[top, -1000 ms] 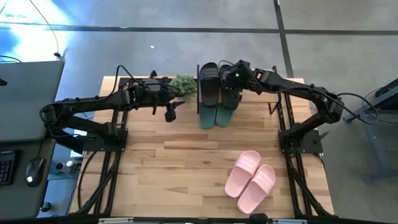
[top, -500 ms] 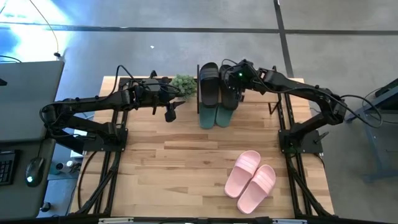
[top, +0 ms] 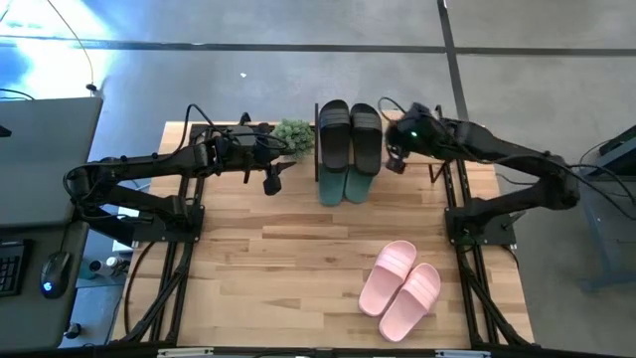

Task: Pick and place slides into the shelf
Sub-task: Put the left pink slide under the shelf

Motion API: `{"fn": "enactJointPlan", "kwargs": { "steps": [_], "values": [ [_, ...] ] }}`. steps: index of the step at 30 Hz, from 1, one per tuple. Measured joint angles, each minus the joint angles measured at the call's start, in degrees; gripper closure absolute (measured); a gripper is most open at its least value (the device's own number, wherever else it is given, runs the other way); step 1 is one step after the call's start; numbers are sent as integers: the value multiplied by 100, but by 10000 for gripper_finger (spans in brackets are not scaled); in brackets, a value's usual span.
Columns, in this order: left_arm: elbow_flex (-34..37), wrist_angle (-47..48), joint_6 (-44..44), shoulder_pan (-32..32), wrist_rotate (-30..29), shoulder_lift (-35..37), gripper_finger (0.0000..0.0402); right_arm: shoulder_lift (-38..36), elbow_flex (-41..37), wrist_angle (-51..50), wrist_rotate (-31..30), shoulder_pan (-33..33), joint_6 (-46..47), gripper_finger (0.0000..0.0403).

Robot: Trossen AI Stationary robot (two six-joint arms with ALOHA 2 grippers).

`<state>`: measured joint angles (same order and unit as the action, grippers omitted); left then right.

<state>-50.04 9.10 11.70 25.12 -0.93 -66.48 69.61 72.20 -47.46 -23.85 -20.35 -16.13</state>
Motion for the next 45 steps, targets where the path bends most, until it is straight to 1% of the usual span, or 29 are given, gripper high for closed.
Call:
{"fn": "enactJointPlan", "kwargs": {
  "steps": [3, 9, 11, 13, 18, 21, 26, 34, 39, 45],
  "values": [
    [0, 0, 0, 0, 0, 0, 279, -357, 0, -499, 72, 294, 593, 292],
    [0, 0, 0, -1, 0, 0, 279, -915, 4, -1064, 900, 1064, 1915, 293],
    [0, 0, 0, -1, 0, 0, 279, -986, 4, -1171, 975, 1447, 2343, 293],
    [0, 0, 0, 1, 0, 0, 279, -997, 4, -1349, 783, 1880, 2749, 293],
    [0, 0, 0, -1, 0, 0, 279, -883, 6, -2098, -168, 2981, 3965, 293],
    [0, 0, 0, -1, 0, 0, 279, -749, 5, -2454, -451, 3569, 4706, 293],
    [0, 0, 0, 0, -2, 0, 279, -402, 4, -2757, -460, 4311, 5709, 293],
    [0, 2, 0, 0, -4, 0, 279, 394, 7, -2904, -45, 5112, 6966, 293],
    [0, 2, 0, 1, -13, 0, 279, 1055, 7, -3113, 374, 5407, 7650, 293],
    [0, 2, 0, 0, -13, 0, 279, 1823, 85, -3181, 990, 5656, 8096, 293]
  ]
}}
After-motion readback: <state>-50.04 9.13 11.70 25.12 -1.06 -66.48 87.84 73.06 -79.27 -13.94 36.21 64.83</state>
